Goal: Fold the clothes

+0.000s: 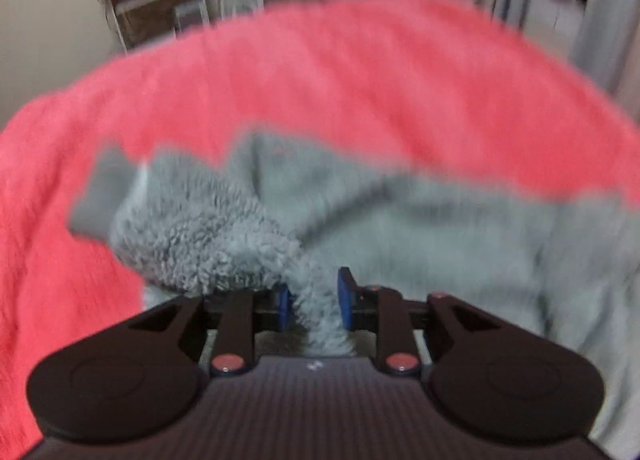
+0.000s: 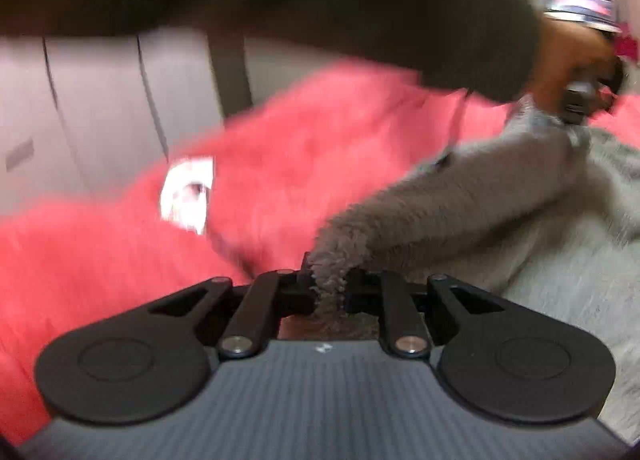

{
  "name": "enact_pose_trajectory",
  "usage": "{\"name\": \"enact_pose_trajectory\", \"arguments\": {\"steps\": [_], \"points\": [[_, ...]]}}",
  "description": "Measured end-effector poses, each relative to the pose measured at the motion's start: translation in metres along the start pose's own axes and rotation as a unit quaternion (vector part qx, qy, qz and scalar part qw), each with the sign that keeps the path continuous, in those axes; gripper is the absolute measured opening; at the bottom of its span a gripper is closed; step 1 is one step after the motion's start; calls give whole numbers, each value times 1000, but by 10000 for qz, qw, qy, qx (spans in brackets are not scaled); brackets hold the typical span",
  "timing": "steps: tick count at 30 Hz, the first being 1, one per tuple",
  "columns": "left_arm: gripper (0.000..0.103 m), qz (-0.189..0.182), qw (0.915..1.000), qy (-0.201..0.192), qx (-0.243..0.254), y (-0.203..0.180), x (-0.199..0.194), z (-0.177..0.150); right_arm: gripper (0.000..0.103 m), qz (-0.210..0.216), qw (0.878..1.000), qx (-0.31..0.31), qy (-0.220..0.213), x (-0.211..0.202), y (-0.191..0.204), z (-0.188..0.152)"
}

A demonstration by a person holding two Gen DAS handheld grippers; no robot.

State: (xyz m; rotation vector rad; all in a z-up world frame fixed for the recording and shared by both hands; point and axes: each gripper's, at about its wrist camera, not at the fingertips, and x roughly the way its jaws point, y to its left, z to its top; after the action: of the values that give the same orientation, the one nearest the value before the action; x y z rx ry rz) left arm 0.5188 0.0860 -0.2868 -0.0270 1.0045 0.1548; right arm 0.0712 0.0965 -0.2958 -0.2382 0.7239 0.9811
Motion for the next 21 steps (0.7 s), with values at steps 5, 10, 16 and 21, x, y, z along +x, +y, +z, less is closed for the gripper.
{"name": "enact_pose_trajectory", "arguments": {"steps": [5, 10, 16, 21], "points": [[63, -369, 9991, -163, 101, 5, -28, -16, 27, 163, 9976, 264, 615, 23, -15, -4], [91, -581, 9954, -764, -40, 43, -88, -31, 28, 163, 9978, 182, 620, 26, -14, -1], [90, 82, 9862, -73, -1654, 117, -67, -15, 30, 115, 9981, -143, 591, 27, -9, 0], [89, -212, 9620, 231, -2713, 151, -33, -23, 30, 303, 9975, 64, 641, 31, -17, 2]]}}
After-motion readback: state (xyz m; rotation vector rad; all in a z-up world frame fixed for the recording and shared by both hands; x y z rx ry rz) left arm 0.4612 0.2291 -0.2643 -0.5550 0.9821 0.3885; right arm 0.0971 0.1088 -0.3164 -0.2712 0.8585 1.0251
